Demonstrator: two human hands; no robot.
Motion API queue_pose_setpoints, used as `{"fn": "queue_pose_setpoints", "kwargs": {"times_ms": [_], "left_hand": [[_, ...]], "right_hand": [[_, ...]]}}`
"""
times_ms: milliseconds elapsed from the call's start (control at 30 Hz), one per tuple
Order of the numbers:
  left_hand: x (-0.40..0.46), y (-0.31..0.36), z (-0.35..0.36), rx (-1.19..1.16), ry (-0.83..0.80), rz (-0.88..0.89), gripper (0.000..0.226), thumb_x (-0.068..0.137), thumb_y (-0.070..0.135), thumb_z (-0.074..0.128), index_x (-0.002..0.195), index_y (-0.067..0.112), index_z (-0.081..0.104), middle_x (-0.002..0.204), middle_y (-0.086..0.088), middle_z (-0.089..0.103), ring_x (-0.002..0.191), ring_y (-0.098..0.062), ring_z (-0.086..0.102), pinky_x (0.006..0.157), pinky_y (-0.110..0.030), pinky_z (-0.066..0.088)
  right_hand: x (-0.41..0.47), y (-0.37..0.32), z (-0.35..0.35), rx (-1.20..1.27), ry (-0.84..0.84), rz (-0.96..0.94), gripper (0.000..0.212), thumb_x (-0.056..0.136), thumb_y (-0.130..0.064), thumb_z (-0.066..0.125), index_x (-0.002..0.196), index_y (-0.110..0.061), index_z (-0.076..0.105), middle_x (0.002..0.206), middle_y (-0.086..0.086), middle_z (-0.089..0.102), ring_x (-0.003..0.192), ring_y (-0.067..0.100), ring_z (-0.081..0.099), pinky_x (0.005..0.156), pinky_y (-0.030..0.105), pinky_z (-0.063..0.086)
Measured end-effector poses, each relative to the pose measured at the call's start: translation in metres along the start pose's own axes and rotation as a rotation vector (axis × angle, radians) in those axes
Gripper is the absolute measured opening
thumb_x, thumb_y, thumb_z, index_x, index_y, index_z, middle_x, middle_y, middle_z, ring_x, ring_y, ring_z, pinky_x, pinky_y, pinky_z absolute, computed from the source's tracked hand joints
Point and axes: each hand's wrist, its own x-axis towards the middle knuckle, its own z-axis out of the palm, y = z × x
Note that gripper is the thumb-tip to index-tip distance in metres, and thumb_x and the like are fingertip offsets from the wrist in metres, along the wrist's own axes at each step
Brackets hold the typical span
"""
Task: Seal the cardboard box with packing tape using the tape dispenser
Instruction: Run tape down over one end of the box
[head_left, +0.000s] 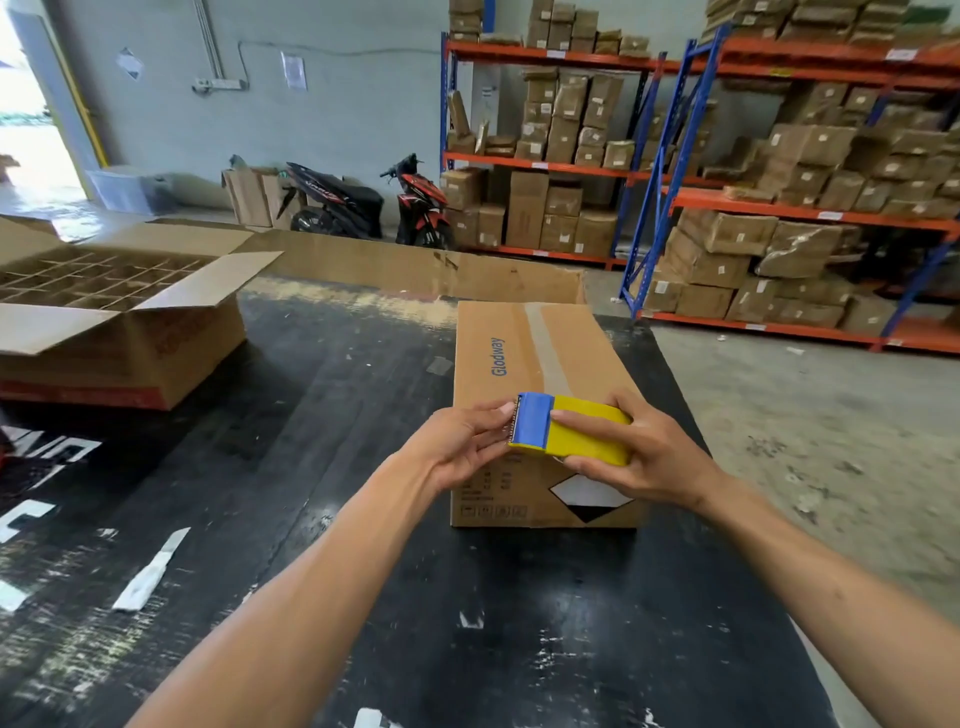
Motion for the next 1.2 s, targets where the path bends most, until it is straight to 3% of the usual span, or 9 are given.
{"fn": "queue_pose_setpoints", "kwargs": {"times_ms": [233, 333, 400, 500, 633, 767, 867, 1033, 1200], "left_hand": [[0.014, 0.004, 0.011, 0.101, 0.167, 0.029, 0.03, 0.097, -0.002, 0.051, 0.124, 0.003, 0.064, 0.118, -0.016, 0.07, 0.105, -0.027, 0.068, 0.072, -0.03, 0.061], [0.015, 0.011, 0.008, 0.093, 0.249, 0.068, 0.03, 0.095, -0.009, 0.05, 0.121, -0.002, 0.063, 0.1, -0.015, 0.073, 0.077, -0.021, 0.073, 0.059, -0.027, 0.061], [0.015, 0.021, -0.007, 0.021, 0.298, 0.095, 0.03, 0.093, -0.015, 0.048, 0.119, -0.005, 0.06, 0.087, -0.016, 0.074, 0.068, -0.023, 0.074, 0.068, -0.032, 0.062], [0.011, 0.027, -0.021, 0.045, 0.303, 0.145, 0.028, 0.092, -0.017, 0.048, 0.115, -0.004, 0.058, 0.089, -0.02, 0.074, 0.075, -0.027, 0.075, 0.073, -0.033, 0.061], [0.01, 0.009, -0.023, 0.073, 0.326, 0.234, 0.029, 0.09, -0.013, 0.057, 0.116, -0.003, 0.06, 0.1, -0.02, 0.074, 0.089, -0.029, 0.075, 0.078, -0.035, 0.061], [0.009, -0.013, -0.033, 0.345, 0.411, 0.357, 0.045, 0.08, -0.012, 0.068, 0.123, 0.003, 0.06, 0.101, -0.006, 0.077, 0.09, -0.02, 0.074, 0.075, -0.03, 0.059], [0.011, -0.028, -0.033, 0.578, 0.518, 0.451, 0.049, 0.084, -0.003, 0.066, 0.13, 0.014, 0.061, 0.105, 0.008, 0.076, 0.094, -0.01, 0.072, 0.085, -0.033, 0.059], [0.012, -0.034, -0.03, 0.726, 0.615, 0.502, 0.057, 0.084, 0.005, 0.069, 0.138, 0.014, 0.055, 0.119, 0.004, 0.071, 0.102, -0.001, 0.066, 0.094, -0.022, 0.051], [0.017, -0.035, -0.031, 0.828, 0.673, 0.473, 0.056, 0.083, -0.001, 0.064, 0.138, 0.006, 0.054, 0.122, -0.006, 0.07, 0.109, -0.014, 0.067, 0.1, -0.04, 0.052]], "right_hand": [[0.015, 0.017, 0.001, 0.022, -0.091, 0.039, 0.054, 0.088, -0.061, 0.061, 0.14, -0.051, 0.048, 0.09, -0.006, 0.037, 0.073, 0.007, 0.04, 0.064, 0.009, 0.032], [0.02, 0.025, -0.006, 0.018, -0.146, 0.042, 0.054, 0.088, -0.066, 0.057, 0.139, -0.054, 0.046, 0.089, -0.008, 0.039, 0.076, 0.002, 0.042, 0.064, 0.011, 0.031], [0.019, 0.034, -0.014, 0.01, -0.159, 0.058, 0.053, 0.086, -0.072, 0.053, 0.137, -0.06, 0.044, 0.091, -0.006, 0.043, 0.076, 0.005, 0.045, 0.062, 0.015, 0.034], [0.014, 0.046, -0.024, 0.024, -0.207, 0.041, 0.054, 0.086, -0.074, 0.051, 0.137, -0.062, 0.042, 0.094, -0.003, 0.047, 0.077, 0.011, 0.048, 0.063, 0.017, 0.038], [0.024, 0.045, -0.022, -0.05, -0.281, 0.027, 0.054, 0.083, -0.081, 0.043, 0.135, -0.066, 0.04, 0.093, -0.009, 0.044, 0.075, 0.006, 0.046, 0.062, 0.013, 0.032], [0.031, 0.042, -0.014, -0.102, -0.32, 0.003, 0.054, 0.082, -0.083, 0.04, 0.132, -0.065, 0.045, 0.085, -0.006, 0.044, 0.066, 0.009, 0.044, 0.056, 0.015, 0.03], [0.041, 0.039, -0.015, -0.151, -0.371, -0.02, 0.055, 0.08, -0.085, 0.037, 0.132, -0.067, 0.042, 0.088, -0.005, 0.047, 0.068, 0.009, 0.046, 0.057, 0.016, 0.031], [0.051, 0.032, -0.015, -0.283, -0.441, -0.078, 0.056, 0.083, -0.08, 0.042, 0.137, -0.062, 0.041, 0.093, -0.006, 0.047, 0.075, 0.01, 0.048, 0.057, 0.014, 0.028], [0.061, 0.017, -0.011, -0.319, -0.509, -0.101, 0.057, 0.085, -0.078, 0.039, 0.139, -0.058, 0.043, 0.093, -0.006, 0.045, 0.076, 0.009, 0.046, 0.065, 0.025, 0.04]]}}
